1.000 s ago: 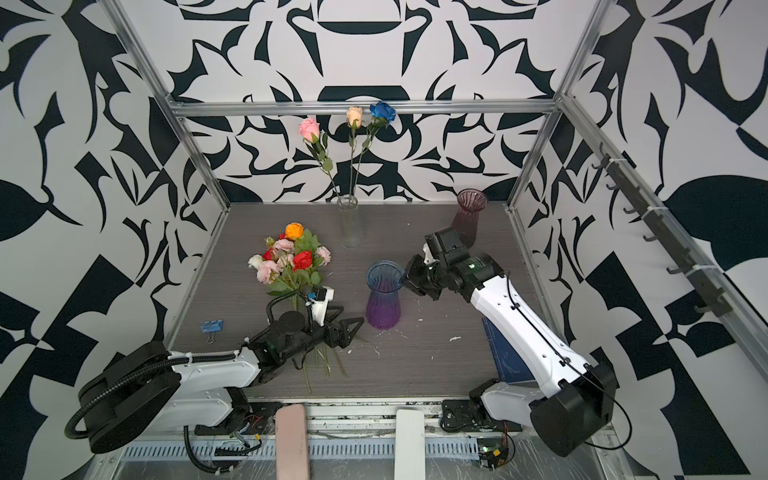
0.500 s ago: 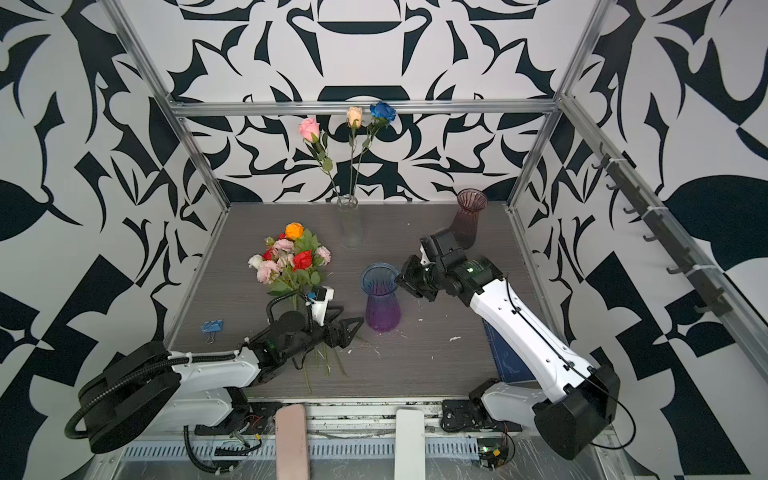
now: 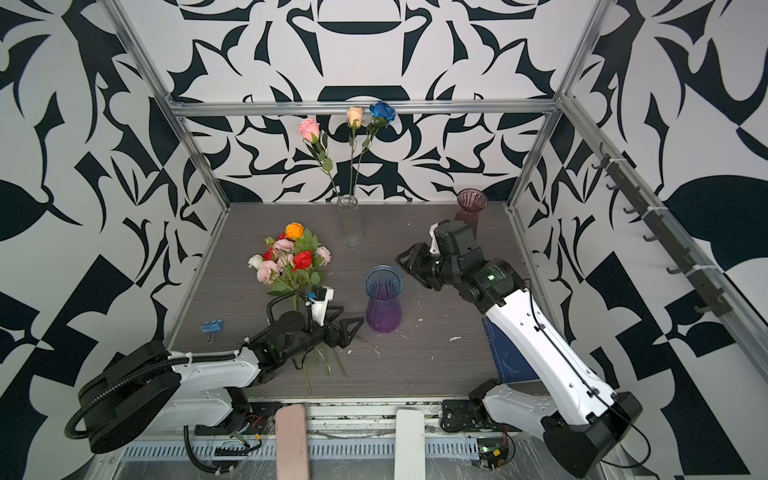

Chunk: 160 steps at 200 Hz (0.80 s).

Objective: Arrange the flowers into the vase
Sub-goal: 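Carry the blue-purple vase toward the robot and set it down with the right gripper, then open the right gripper and withdraw while the left gripper reaches to the rose bunch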

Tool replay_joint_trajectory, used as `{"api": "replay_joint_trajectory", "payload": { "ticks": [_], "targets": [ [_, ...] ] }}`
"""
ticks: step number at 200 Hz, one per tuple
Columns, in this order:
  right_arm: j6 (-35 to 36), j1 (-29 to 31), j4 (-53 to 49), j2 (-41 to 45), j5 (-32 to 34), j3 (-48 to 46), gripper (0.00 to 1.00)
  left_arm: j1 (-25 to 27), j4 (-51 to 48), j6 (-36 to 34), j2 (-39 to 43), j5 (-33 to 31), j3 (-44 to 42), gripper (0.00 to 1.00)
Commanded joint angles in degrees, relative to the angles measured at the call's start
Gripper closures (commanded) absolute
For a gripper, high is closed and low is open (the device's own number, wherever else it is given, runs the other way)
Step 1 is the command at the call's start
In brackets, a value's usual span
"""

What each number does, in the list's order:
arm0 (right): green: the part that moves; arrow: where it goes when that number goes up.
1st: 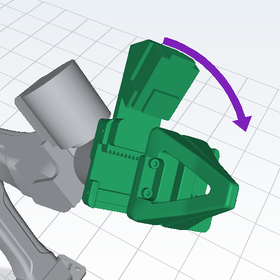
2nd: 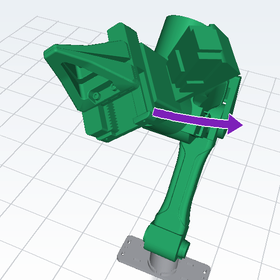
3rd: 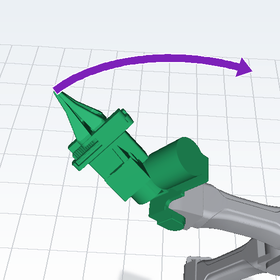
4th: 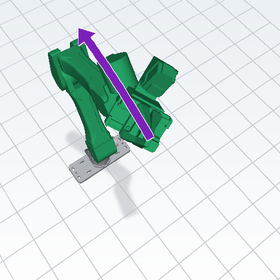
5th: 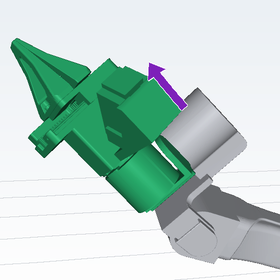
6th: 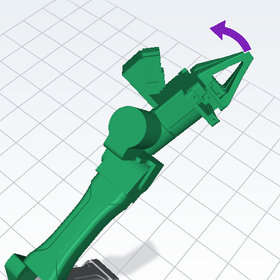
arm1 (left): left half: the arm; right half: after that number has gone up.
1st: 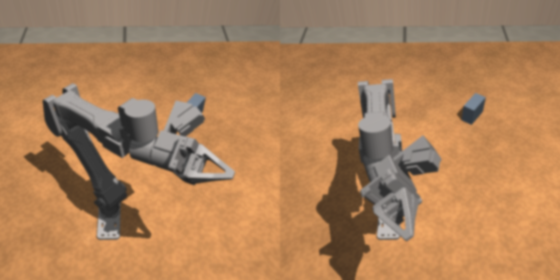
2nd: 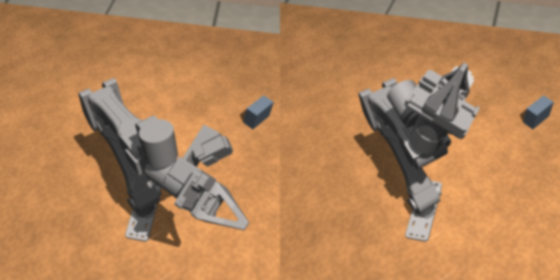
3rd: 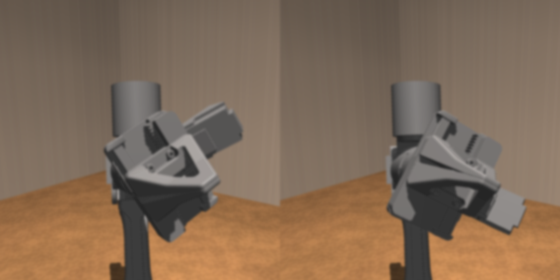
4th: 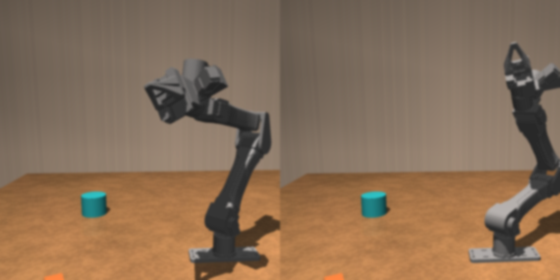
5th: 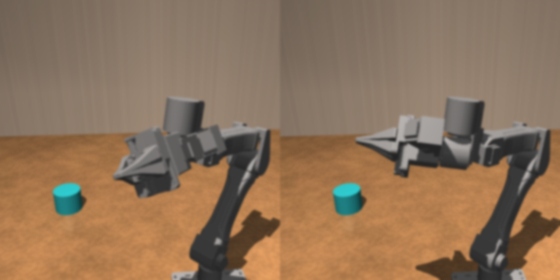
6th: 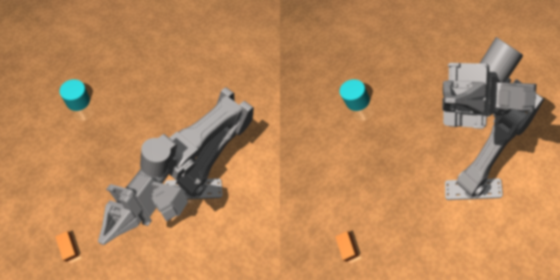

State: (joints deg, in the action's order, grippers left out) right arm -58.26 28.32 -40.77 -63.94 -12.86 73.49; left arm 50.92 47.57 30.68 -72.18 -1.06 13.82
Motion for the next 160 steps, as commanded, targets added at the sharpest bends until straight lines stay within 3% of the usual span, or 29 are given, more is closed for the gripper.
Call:
{"api": "replay_joint_trajectory", "payload": {
  "ticks": [1,33,54,94,129,160],
  "targets": [
    [2.16,-1.45,-1.19,2.69,4.8,1.33,0.58,0.15,0.27,0.61,-0.15,-0.17,0.5,0.01],
    [1.22,-5.24,3.24,4.62,2.57,-6.61,0.6,0.15,0.42,0.6,0.49,-0.46,0.2,0.01],
    [-0.58,-6.42,9.31,6.57,2.77,-14.23,0.6,0.15,-0.4,1.15,4.07,-3.86,-1.4,0.01],
    [-1.24,-6.61,16.19,8.04,4.85,-25.76,0.61,0.07,-12.87,2.04,21.91,-14.08,-5.2,0.01],
    [-1.48,-6.61,21.8,9.62,6.46,-33.25,0.61,-0.16,-15.61,3.02,38.28,-22.23,-12.67,0.0],
    [0.89,-6.61,25.86,10.68,10.6,-38.76,0.61,-0.36,-22.4,4.51,45.73,-25.97,-13.78,0.0]
  ]
}}
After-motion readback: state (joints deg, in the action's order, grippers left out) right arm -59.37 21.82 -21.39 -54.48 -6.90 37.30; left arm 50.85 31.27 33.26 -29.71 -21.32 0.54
